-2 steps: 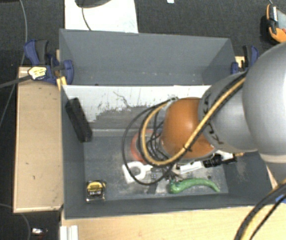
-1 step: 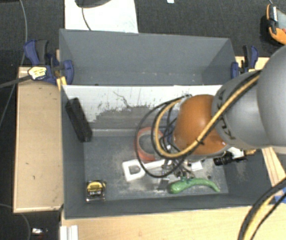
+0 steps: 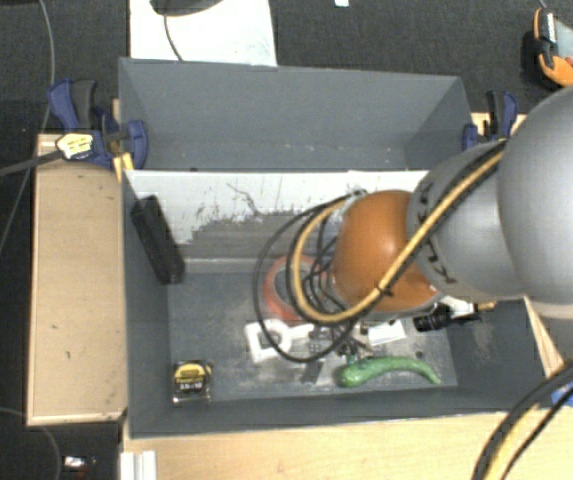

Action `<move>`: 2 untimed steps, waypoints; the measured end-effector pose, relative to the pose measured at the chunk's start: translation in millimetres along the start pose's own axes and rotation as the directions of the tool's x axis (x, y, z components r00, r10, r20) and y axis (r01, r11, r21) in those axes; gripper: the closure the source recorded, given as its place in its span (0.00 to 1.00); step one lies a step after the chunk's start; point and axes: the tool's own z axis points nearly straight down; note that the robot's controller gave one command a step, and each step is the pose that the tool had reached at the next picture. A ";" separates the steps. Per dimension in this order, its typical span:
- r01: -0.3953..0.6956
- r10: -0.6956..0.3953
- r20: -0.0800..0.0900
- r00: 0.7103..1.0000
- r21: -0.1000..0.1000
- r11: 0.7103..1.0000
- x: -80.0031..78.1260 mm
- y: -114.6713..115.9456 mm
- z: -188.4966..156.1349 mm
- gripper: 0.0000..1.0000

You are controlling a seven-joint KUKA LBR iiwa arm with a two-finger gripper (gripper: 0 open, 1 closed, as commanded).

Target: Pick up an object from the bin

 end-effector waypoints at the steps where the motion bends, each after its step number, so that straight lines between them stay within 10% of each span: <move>1: -0.019 0.019 -0.001 1.000 0.000 1.000 -1.9 -8.2 0.3 0.00; 2: 0.250 -0.250 0.008 0.968 0.000 0.968 1.1 -24.2 -0.1 0.00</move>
Offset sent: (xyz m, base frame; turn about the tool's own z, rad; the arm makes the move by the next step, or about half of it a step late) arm -0.0074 -0.0245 -0.0025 -0.2546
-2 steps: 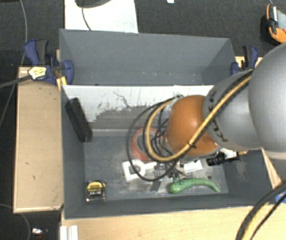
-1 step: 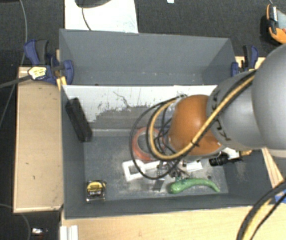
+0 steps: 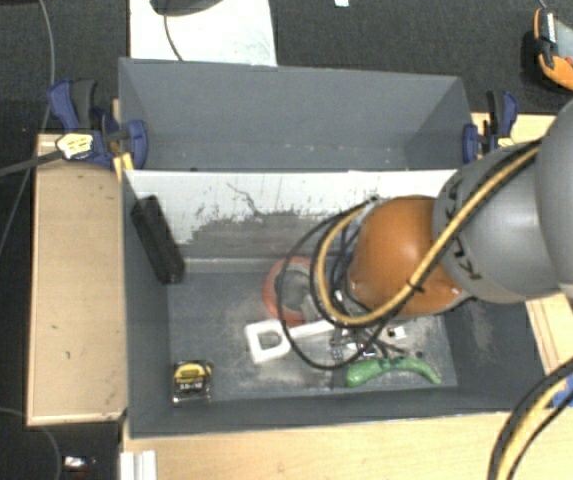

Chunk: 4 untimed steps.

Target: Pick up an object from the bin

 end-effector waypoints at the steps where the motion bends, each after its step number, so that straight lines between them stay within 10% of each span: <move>1: -0.033 0.033 -0.001 0.999 -0.001 0.999 1.1 -1.9 0.1 0.00; 2: -0.042 0.042 -0.001 0.999 0.003 0.999 -4.8 12.5 1.2 0.00; 3: 0.046 -0.046 0.005 0.999 0.002 0.999 -35.5 -3.6 -94.4 0.00; 4: -0.024 0.024 -0.017 1.000 -0.003 1.000 -5.4 15.4 -10.9 0.00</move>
Offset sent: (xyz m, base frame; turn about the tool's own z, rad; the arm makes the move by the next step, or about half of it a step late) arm 0.0087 0.0551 -0.0023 -0.0091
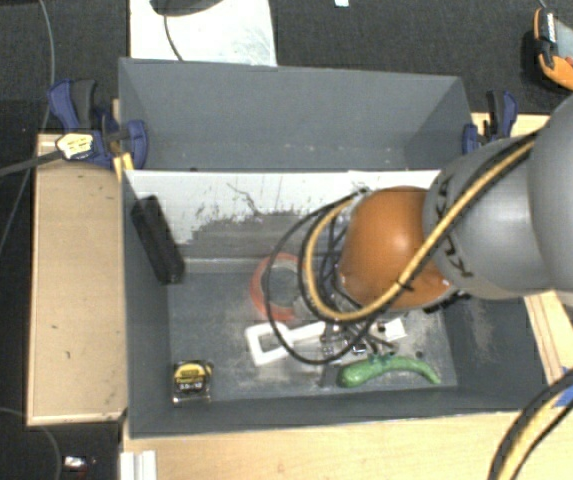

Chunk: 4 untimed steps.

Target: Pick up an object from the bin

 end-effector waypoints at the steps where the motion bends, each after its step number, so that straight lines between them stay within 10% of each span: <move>1: -0.055 0.055 0.044 0.998 0.003 0.998 -21.1 -32.5 -42.1 0.00; 2: -0.031 0.031 0.011 0.999 -0.001 1.000 -7.6 -18.4 13.2 0.00; 3: 0.174 -0.174 0.033 0.984 0.011 0.985 -31.1 -34.7 7.3 0.00; 4: 0.022 -0.022 0.026 0.999 0.002 1.000 -18.6 -29.6 7.0 0.00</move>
Offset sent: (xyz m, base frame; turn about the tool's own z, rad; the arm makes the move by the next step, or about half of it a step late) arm 0.0083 -0.0176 -0.0134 0.0312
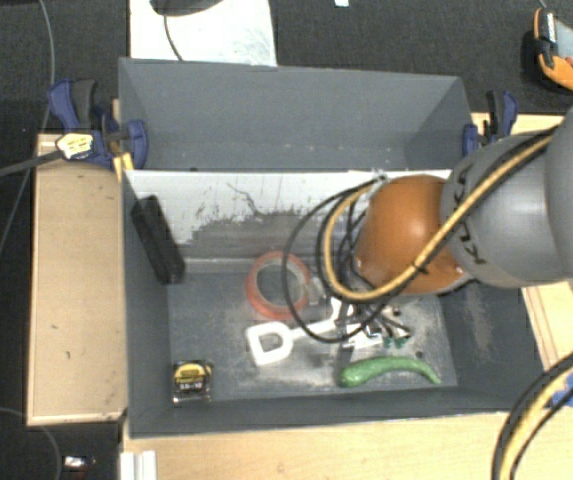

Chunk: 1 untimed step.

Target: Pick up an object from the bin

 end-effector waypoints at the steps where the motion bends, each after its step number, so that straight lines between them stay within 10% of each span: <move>1: -0.096 0.096 0.033 0.995 0.000 0.995 8.9 2.9 2.0 1.00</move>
Offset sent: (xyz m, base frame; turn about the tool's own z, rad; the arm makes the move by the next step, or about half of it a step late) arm 0.0000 0.0000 0.0000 0.0000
